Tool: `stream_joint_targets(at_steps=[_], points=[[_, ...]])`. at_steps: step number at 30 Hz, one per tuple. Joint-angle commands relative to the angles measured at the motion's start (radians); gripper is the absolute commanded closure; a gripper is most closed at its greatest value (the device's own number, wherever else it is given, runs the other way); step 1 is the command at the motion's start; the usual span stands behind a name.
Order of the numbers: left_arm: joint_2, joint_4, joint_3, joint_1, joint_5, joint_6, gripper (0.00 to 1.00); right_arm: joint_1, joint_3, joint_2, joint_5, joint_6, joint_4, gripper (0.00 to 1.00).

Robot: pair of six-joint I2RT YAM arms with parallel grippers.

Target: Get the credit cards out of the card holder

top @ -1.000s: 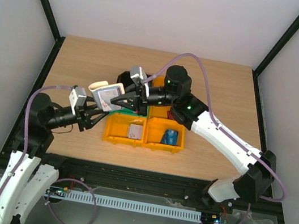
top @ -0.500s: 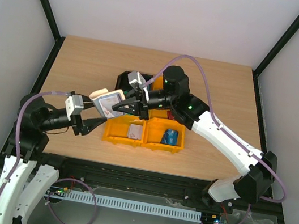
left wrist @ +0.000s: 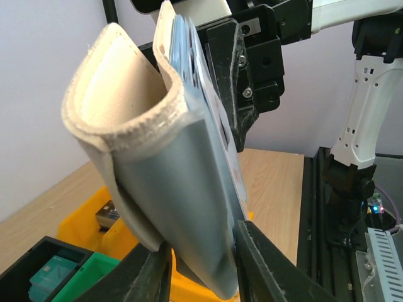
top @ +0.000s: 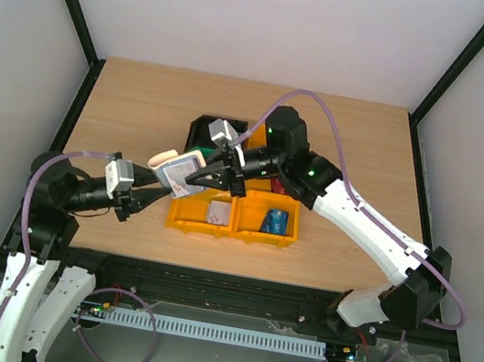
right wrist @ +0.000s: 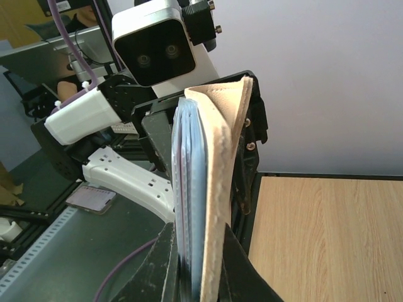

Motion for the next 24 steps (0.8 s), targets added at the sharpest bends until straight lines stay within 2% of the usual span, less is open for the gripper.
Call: stream_joint_targets(at_steps=[1, 5, 8, 14, 24], points=[[-0.008, 0.003, -0.006, 0.007, 0.011, 0.064, 0.73, -0.006, 0.037, -0.031, -0.07, 0.038, 0.067, 0.98], [-0.016, 0.104, -0.041, 0.003, -0.078, -0.001, 0.77, 0.004, 0.008, -0.017, -0.09, 0.161, 0.21, 0.98], [-0.011, 0.182, -0.064, -0.008, -0.082, -0.073, 0.77, 0.018, 0.012, -0.003, -0.084, 0.164, 0.214, 0.98], [-0.013, 0.218, -0.109, -0.042, -0.049, -0.128, 0.68, 0.035, 0.018, 0.016, -0.061, 0.191, 0.27, 0.98], [-0.012, 0.366, -0.156, -0.069, -0.06, -0.269, 0.7, 0.048, 0.035, 0.059, -0.05, 0.21, 0.285, 0.98]])
